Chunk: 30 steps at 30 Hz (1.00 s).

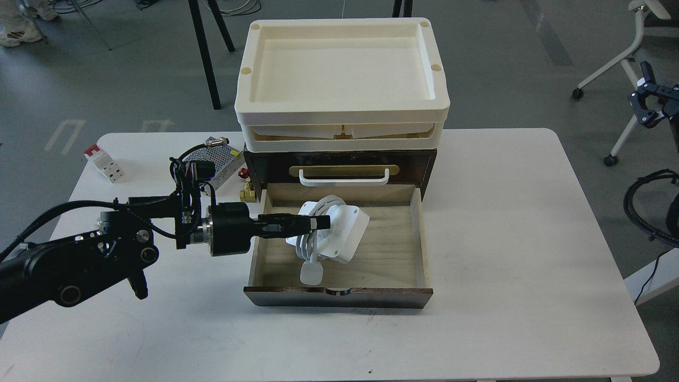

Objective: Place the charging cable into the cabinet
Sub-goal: 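Lower the cable into the drawer and open the left gripper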

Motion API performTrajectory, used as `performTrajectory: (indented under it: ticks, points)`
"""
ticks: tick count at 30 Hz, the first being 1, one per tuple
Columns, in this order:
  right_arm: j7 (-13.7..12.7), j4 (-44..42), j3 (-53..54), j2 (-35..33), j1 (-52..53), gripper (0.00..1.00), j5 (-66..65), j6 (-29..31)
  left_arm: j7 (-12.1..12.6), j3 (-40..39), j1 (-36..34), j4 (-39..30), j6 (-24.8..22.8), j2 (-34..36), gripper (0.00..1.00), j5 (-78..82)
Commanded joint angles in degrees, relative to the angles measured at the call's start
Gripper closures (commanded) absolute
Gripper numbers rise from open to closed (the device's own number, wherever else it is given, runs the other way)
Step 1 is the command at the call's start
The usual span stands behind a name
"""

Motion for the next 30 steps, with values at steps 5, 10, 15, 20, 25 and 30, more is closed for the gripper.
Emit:
performTrajectory:
  ticks: [5, 10, 15, 20, 25, 30]
  points:
    - [0.00, 0.04, 0.04, 0.09, -0.10, 0.00, 0.00, 0.00, -0.01, -0.27, -0.09, 5.81, 0.35, -4.36, 1.00, -0.01]
    - [0.00, 0.04, 0.12, 0.00, -0.37, 0.00, 0.00, 0.00, -0.01, -0.01, 0.00, 6.60, 1.50, -4.80, 0.97, 0.95]
    - [0.00, 0.04, 0.12, 0.00, -0.63, 0.00, 0.09, 0.00, -0.01, -0.10, 0.00, 6.51, 1.15, -4.89, 0.65, 1.13]
    - [0.00, 0.12, 0.12, 0.00, -0.81, 0.00, 0.09, 0.00, -0.01, -0.10, 0.08, 6.51, 0.97, -5.33, 0.39, 1.05]
    - [0.00, 0.56, 0.21, 0.00, -1.07, 0.00, 0.18, 0.00, -0.01, -0.89, 0.26, 5.90, 1.15, -6.12, 0.19, 0.52]
    - [0.00, 0.48, 4.25, 0.79, -0.63, 0.00, 0.35, 0.00, -0.01, -6.06, 2.10, 4.41, 0.18, 1.33, 0.17, -2.37]
